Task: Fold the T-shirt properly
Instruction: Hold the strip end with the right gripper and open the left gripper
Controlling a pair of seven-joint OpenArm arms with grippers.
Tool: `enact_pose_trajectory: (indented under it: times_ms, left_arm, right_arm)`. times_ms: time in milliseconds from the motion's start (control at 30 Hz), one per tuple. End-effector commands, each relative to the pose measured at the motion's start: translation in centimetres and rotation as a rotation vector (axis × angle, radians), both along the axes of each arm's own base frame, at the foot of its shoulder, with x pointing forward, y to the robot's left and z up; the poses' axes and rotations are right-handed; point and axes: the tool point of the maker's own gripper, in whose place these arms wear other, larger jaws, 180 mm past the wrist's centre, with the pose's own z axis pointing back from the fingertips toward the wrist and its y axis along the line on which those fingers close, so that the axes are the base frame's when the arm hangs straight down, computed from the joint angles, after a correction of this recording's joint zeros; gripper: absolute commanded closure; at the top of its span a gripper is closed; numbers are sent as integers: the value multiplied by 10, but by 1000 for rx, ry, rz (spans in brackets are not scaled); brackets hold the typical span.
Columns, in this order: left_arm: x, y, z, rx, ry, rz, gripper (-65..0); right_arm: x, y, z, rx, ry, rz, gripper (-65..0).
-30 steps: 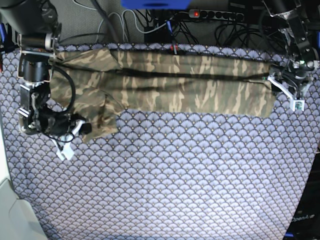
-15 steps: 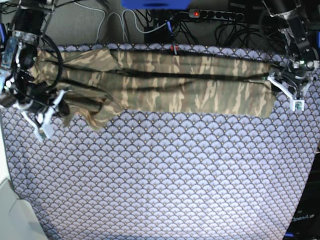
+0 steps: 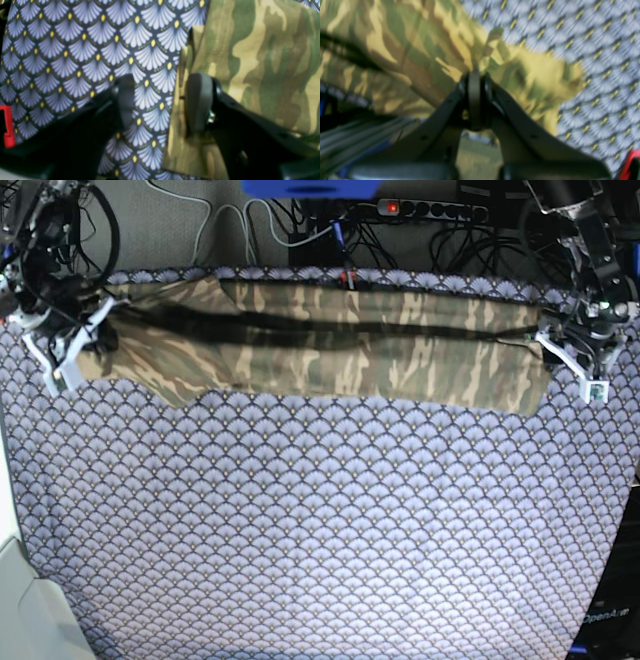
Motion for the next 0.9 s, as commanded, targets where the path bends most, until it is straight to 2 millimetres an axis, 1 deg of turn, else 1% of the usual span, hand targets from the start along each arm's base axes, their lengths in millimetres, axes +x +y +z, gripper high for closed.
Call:
enact_pose_trajectory:
  times_ms: [0, 67, 167, 333, 467, 567, 600, 700, 800, 867]
  left_arm:
    - [7, 8, 11, 27, -30, -1, -332]
    - [6, 8, 11, 27, -29, -1, -332]
    - [6, 8, 11, 27, -29, -1, -332]
    - [3, 9, 9, 29, -21, -2, -332]
    - [3, 16, 14, 44, -24, -4, -332]
    - [-5, 18, 11, 52, -4, -7, -332]
    - [-7, 18, 10, 53, 0, -8, -332]
    - [-7, 16, 11, 52, 1, -22, -332]
    - [-7, 8, 9, 43, 12, -88, -332]
    - [-11, 15, 12, 38, 6, -79, -332]
  right_arm:
    - [5, 0, 11, -8, -47, 11, 0]
    - [-4, 4, 7, 1, -28, 10, 0]
    - [-9, 6, 3, 8, -16, 7, 0]
    - [-9, 5, 2, 6, -12, 5, 0]
    - [-8, 5, 3, 6, -16, 4, 0]
    - [-8, 4, 2, 7, -13, 2, -7]
    - [-9, 4, -2, 13, 0, -3, -25]
    - [-13, -1, -17, 43, 44, -26, -106]
    - [-18, -5, -37, 86, 102, -58, -191]
    - [-21, -13, -46, 97, 124, -81, -238]
